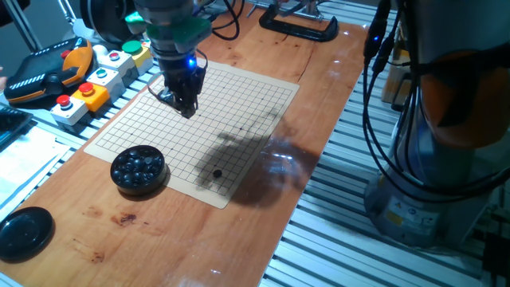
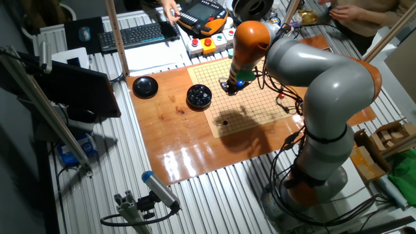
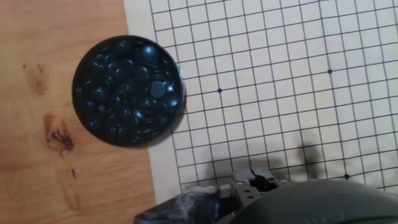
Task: Play the first move as black on the 3-4 point in the upper right corner of the Go board
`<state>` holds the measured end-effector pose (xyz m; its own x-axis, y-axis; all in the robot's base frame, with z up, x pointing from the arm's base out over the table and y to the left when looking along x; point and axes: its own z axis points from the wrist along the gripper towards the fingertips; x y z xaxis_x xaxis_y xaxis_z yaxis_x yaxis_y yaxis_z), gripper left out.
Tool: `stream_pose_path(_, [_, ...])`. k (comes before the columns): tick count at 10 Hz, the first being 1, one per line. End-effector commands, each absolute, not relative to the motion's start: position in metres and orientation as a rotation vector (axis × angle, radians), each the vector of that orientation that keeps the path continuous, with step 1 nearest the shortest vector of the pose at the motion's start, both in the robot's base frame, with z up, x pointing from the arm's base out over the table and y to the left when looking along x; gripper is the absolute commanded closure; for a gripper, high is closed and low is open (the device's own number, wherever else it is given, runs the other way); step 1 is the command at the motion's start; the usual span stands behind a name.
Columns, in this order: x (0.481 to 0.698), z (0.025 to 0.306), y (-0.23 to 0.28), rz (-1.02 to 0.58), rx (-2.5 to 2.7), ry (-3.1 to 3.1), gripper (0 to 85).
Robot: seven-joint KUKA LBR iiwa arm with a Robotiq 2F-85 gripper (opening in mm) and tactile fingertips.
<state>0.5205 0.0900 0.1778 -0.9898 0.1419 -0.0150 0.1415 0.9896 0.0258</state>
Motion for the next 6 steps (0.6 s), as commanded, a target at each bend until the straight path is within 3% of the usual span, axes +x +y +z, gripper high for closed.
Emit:
stream_pose_path(1, [0.5208,0.1775,0.0878,0.038,0.232,3.12,84.3])
stream_pose_path(6, [0.5231,0.1742,0.0863,0.037,0.244,3.124,84.3])
